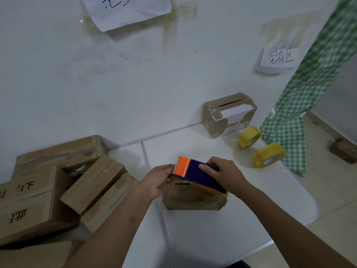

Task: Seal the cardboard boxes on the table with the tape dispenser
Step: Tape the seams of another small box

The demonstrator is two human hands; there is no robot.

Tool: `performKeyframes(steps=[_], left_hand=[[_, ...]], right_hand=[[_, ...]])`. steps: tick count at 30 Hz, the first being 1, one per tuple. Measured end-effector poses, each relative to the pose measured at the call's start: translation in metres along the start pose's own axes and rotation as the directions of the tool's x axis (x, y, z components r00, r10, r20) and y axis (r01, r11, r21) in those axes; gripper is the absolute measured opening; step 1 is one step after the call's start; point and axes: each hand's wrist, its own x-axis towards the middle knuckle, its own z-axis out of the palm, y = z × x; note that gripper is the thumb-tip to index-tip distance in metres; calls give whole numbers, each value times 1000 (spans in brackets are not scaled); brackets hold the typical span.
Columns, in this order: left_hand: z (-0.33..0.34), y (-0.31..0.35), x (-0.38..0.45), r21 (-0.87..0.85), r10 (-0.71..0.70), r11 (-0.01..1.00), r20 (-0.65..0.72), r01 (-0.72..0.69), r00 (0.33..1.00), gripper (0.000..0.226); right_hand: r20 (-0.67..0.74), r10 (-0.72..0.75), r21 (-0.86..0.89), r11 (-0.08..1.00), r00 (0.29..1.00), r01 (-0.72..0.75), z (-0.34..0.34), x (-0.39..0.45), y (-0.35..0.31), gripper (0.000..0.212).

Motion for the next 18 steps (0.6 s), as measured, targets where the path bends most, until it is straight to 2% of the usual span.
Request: performKeyframes(steps=[4, 8, 12, 14, 18], left_hand=[[2, -2, 2, 70, 65, 996, -39, -62, 997, 17], [-1, 0, -1, -68, -30, 997, -4, 30, 1000, 20], [-5, 0, -4, -70, -71, 995, 69, 76, 995, 18], [-3, 0, -4, -44, -53, 997, 57, 56, 997, 20], [2, 2, -6, 23, 42, 999, 20, -42, 999, 9]], right_hand=[[12, -18, 0, 1000, 1000, 18, -2, 2, -3, 32], [22, -9, -9, 1000, 1000, 9, -5, 3, -5, 35], [4, -17, 6, 1000, 1000, 17, -8, 2, -8, 33], [-2, -24, 6, 1000, 1000, 24, -9, 2, -10, 31], [-25, -27, -32, 999, 999, 26, -13, 5, -13, 38]])
